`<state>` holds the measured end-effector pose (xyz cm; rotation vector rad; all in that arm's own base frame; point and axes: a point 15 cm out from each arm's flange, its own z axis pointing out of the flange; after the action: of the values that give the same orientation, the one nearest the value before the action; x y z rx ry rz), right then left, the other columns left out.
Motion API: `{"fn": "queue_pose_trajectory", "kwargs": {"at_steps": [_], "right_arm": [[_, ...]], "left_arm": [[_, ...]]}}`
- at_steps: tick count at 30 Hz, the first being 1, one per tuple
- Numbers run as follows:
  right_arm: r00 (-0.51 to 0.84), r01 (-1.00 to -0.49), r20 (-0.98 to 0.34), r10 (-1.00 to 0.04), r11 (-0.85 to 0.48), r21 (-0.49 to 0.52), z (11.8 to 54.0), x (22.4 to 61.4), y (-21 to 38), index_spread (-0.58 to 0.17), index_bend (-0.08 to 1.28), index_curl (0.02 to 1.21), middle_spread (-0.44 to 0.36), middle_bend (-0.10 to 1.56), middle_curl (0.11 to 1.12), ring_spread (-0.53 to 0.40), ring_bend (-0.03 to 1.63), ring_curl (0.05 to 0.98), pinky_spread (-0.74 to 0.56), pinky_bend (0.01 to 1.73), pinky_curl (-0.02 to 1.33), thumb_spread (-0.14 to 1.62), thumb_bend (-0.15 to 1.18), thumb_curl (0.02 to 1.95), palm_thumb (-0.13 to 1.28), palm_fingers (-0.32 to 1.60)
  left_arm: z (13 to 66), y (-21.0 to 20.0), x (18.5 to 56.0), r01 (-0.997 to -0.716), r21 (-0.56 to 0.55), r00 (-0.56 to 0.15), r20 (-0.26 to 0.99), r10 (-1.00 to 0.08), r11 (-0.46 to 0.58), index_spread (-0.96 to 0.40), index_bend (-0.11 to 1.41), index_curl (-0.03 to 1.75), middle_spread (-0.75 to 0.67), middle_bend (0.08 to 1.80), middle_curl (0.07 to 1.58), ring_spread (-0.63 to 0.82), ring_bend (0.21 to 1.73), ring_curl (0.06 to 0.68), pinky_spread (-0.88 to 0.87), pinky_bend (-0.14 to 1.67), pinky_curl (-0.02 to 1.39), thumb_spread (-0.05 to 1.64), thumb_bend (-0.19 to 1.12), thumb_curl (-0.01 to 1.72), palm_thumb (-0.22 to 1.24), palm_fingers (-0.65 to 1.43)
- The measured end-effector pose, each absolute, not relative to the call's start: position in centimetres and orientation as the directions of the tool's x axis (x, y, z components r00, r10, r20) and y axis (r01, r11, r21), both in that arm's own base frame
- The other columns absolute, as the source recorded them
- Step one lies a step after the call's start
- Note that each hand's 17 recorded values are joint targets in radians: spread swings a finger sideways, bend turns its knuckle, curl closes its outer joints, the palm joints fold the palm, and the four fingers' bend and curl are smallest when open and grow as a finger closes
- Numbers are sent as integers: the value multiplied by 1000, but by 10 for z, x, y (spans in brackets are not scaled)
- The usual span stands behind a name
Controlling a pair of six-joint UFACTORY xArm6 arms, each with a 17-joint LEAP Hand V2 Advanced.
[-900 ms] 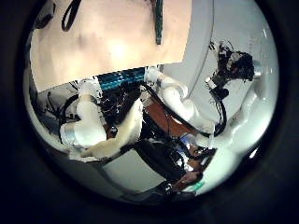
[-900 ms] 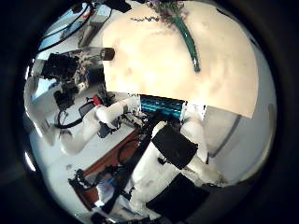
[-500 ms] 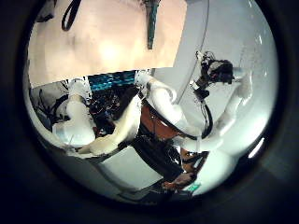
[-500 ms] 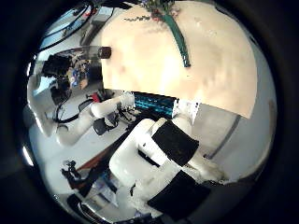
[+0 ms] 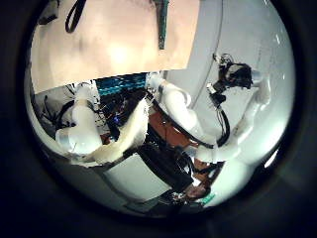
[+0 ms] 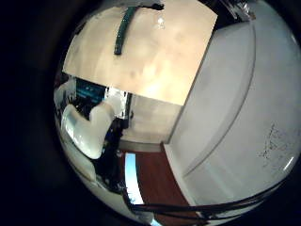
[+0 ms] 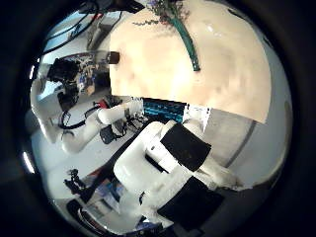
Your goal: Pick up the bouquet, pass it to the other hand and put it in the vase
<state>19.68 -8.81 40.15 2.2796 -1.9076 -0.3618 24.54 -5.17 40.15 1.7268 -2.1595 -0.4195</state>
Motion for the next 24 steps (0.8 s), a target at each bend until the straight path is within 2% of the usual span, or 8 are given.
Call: {"fn": "queue_pose_trajectory", "kwargs": {"at_steps": [4,7,10,13,18,21,24], "right_arm": [[84,-970,-82,-993,-101,222,400,212,-82,-298,149,282,-117,268,355,45,705,231,307,523,186,1266,-26,301,439,544],[33,-985,-136,-990,-56,164,398,230,-64,-287,141,270,-105,319,373,-40,808,259,215,583,187,1237,-34,299,400,660],[-29,-993,-212,-977,4,117,398,248,-46,-260,155,269,-88,381,398,-99,858,278,122,642,187,1209,-25,302,381,695],[-136,-989,-216,-967,119,88,395,262,-48,-238,163,273,-76,406,411,-128,895,291,67,688,183,1187,-23,308,378,686],[-241,-965,-193,-951,214,152,333,263,-56,-227,183,288,-61,449,429,-150,919,296,15,738,165,1158,-18,323,396,679],[-279,-957,-177,-944,259,130,304,276,-60,-226,186,300,-57,489,445,-152,923,295,5,745,146,1133,-16,337,419,669],[-309,-945,-170,-936,283,164,270,277,-57,-208,168,305,-60,528,462,-151,927,296,12,770,133,1112,-21,346,432,632]], "left_arm": [[400,-58,255,-875,401,-263,75,-962,271,-50,180,368,159,238,389,251,705,176,366,563,61,1194,-17,290,361,307],[400,-55,257,-865,390,-303,96,-948,316,-50,183,370,160,235,390,252,705,173,365,564,57,1194,-17,290,361,309],[400,-54,258,-853,380,-339,116,-933,358,-47,180,372,160,234,390,252,706,171,365,565,53,1194,-17,290,361,309],[396,-53,255,-836,387,-368,130,-921,389,-40,178,371,168,230,390,256,703,170,369,572,52,1194,-17,289,361,302],[388,-51,251,-807,393,-411,161,-897,440,-33,181,373,179,221,388,266,707,169,380,574,46,1199,-18,286,350,297],[385,-51,253,-801,378,-431,174,-885,464,-26,177,372,184,218,388,270,704,167,386,578,44,1200,-17,286,348,295],[383,-50,254,-798,368,-438,191,-879,477,-23,176,370,187,218,388,273,705,166,389,581,41,1201,-17,286,347,294]]}}
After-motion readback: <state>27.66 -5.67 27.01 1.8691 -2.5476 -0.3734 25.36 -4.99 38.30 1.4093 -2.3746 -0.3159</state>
